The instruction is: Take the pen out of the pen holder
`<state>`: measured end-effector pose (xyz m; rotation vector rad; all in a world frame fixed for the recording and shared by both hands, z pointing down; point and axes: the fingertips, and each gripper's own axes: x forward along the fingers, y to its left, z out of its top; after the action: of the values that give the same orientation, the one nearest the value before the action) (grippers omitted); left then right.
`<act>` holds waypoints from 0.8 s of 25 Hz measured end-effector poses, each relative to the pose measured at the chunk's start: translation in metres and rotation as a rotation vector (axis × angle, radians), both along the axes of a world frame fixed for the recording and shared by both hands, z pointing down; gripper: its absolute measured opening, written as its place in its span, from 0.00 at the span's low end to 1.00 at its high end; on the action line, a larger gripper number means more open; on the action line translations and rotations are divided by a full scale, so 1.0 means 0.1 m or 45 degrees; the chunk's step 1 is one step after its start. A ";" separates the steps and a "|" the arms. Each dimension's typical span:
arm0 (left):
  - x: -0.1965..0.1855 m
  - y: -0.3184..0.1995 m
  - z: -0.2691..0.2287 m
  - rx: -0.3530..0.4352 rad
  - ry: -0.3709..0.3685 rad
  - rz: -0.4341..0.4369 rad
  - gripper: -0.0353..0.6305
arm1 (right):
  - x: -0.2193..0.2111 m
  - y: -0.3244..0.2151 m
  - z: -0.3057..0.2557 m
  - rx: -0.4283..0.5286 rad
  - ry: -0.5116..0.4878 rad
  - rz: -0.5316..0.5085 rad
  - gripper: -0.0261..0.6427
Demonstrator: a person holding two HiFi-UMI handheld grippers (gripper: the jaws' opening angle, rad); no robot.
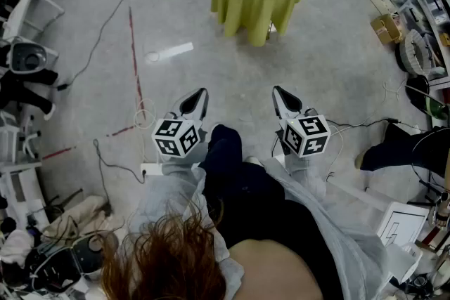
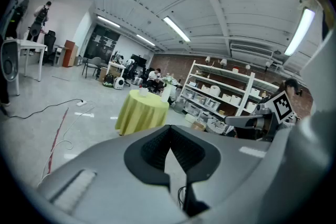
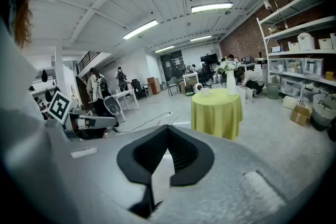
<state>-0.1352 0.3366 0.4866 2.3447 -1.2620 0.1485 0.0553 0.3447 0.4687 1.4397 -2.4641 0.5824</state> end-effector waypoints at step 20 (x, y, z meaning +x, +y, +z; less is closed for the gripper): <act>0.72 1.08 -0.06 0.051 -0.073 0.122 0.08 | 0.38 0.93 0.07 0.003 0.044 -0.092 0.34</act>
<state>-0.0633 0.4448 0.4809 2.4521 -1.1897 0.2249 0.0933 0.4378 0.4758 1.3441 -2.4787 0.5359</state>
